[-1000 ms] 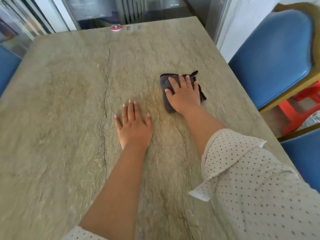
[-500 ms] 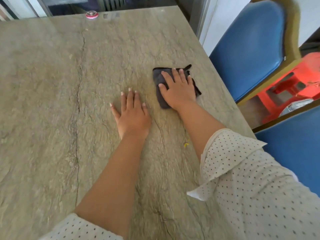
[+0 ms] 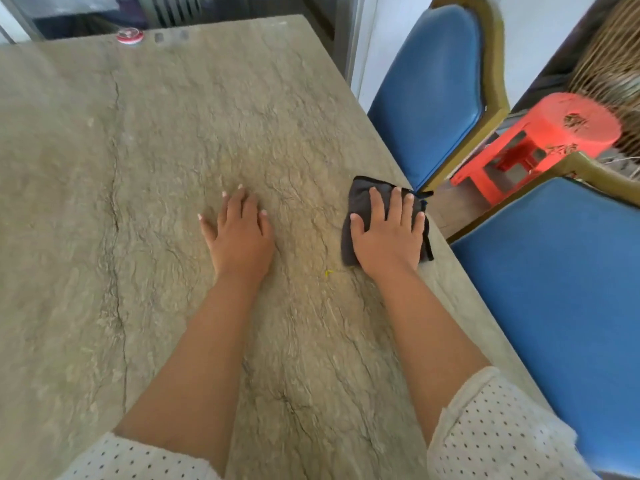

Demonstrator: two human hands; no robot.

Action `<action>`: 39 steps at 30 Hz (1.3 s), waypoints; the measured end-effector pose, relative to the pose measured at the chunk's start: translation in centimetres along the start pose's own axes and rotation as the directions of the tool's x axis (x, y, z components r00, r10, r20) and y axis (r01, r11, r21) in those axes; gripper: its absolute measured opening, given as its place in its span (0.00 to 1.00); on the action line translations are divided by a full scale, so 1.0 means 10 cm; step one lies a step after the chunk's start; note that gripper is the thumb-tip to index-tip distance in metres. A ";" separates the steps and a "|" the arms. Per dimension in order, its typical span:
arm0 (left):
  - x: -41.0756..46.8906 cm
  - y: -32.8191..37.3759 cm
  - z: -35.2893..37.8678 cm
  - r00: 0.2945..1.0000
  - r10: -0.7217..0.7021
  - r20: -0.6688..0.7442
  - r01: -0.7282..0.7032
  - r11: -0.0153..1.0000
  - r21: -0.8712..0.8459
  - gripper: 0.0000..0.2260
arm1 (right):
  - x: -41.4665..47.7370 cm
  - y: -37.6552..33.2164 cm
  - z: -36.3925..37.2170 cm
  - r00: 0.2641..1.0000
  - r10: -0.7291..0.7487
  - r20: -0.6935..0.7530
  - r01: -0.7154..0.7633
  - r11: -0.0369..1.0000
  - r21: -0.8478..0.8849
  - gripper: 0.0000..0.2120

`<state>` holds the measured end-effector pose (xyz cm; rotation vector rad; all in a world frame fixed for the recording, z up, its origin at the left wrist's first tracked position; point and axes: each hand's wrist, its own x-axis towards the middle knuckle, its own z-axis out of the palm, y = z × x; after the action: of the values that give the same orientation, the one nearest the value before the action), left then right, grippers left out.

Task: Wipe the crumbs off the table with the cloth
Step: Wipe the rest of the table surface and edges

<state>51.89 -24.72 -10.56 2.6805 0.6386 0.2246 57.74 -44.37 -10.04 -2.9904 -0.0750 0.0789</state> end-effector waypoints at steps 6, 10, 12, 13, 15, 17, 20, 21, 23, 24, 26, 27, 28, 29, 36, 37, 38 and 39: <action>-0.30 0.11 0.09 0.993 0.117 0.026 -0.119 0.989 0.089 0.23 | 0.27 -0.04 -0.06 0.998 0.013 0.057 -0.012 1.000 -0.011 0.42; -0.28 0.12 0.08 0.990 0.126 0.066 -0.133 0.982 0.131 0.24 | 0.50 0.00 -0.11 0.990 -0.108 0.086 0.103 0.993 0.063 0.31; -0.28 0.14 0.07 0.988 0.135 0.074 -0.144 0.981 0.127 0.24 | 0.42 0.06 -0.12 0.975 -0.201 0.093 0.192 0.976 0.102 0.28; -0.28 0.14 0.07 0.988 0.137 0.073 -0.145 0.982 0.124 0.23 | 0.34 0.08 -0.13 0.964 -0.248 0.096 0.235 0.964 0.127 0.27; -0.29 0.13 0.07 0.989 0.134 0.069 -0.141 0.983 0.117 0.23 | 0.10 0.09 -0.14 0.943 -0.317 0.098 0.294 0.935 0.197 0.27; -0.32 0.13 0.06 0.988 0.137 0.066 -0.142 0.987 0.077 0.22 | -0.23 0.09 -0.16 0.926 -0.364 0.097 0.323 0.899 0.295 0.27; -0.46 0.10 0.00 0.987 0.159 0.037 -0.154 0.983 -0.103 0.20 | -0.80 0.11 -0.20 0.884 -0.452 0.122 0.352 0.813 0.463 0.27; -0.55 0.07 -0.04 0.984 0.177 0.018 -0.171 0.971 -0.165 0.19 | -0.95 0.14 -0.22 0.867 -0.479 0.139 0.344 0.776 0.528 0.26; -0.77 -0.02 -0.13 0.980 0.197 -0.017 -0.196 0.954 -0.226 0.18 | -1.13 0.17 -0.27 0.880 -0.446 0.162 0.224 0.691 0.687 0.24; -0.88 -0.08 -0.17 0.983 0.184 -0.022 -0.184 0.957 -0.223 0.18 | -1.13 0.16 -0.30 0.916 -0.371 0.154 0.138 0.650 0.747 0.24; -1.07 -0.21 -0.25 0.993 0.116 -0.002 -0.115 0.981 -0.157 0.19 | -0.99 0.09 -0.29 0.975 -0.205 0.081 0.073 0.647 0.759 0.25; -1.15 -0.28 -0.29 0.997 0.072 0.004 -0.071 0.992 -0.104 0.20 | -0.87 0.03 -0.26 0.984 -0.171 0.054 0.082 0.698 0.711 0.26; -1.22 -0.35 -0.31 1.000 0.029 0.008 -0.029 0.998 -0.049 0.20 | -0.74 -0.04 -0.23 0.985 -0.168 0.048 0.099 0.762 0.640 0.27; -1.27 -0.41 -0.32 1.000 -0.004 0.014 0.004 1.000 0.004 0.21 | -0.62 -0.12 -0.18 0.982 -0.179 0.060 0.117 0.826 0.551 0.27; -1.33 -0.48 -0.29 0.998 -0.006 0.067 -0.004 0.991 0.137 0.25 | -0.21 -0.64 -0.05 0.886 -0.434 0.164 0.379 0.881 0.282 0.26; -1.33 -0.48 -0.29 0.998 -0.003 0.068 -0.007 0.989 0.149 0.25 | -0.29 -0.68 -0.05 0.840 -0.510 0.183 0.427 0.831 0.356 0.27; -1.33 -0.49 -0.29 0.998 -0.003 0.070 -0.008 0.988 0.154 0.25 | -0.41 -0.69 -0.06 0.785 -0.587 0.198 0.462 0.767 0.446 0.27; -1.33 -0.50 -0.28 0.997 -0.004 0.071 -0.007 0.988 0.154 0.25 | -0.53 -0.66 -0.06 0.731 -0.652 0.202 0.478 0.700 0.530 0.27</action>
<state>37.49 -25.83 -10.81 2.8222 0.6560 0.0829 52.21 -38.25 -8.18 -2.3101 -0.9112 0.5223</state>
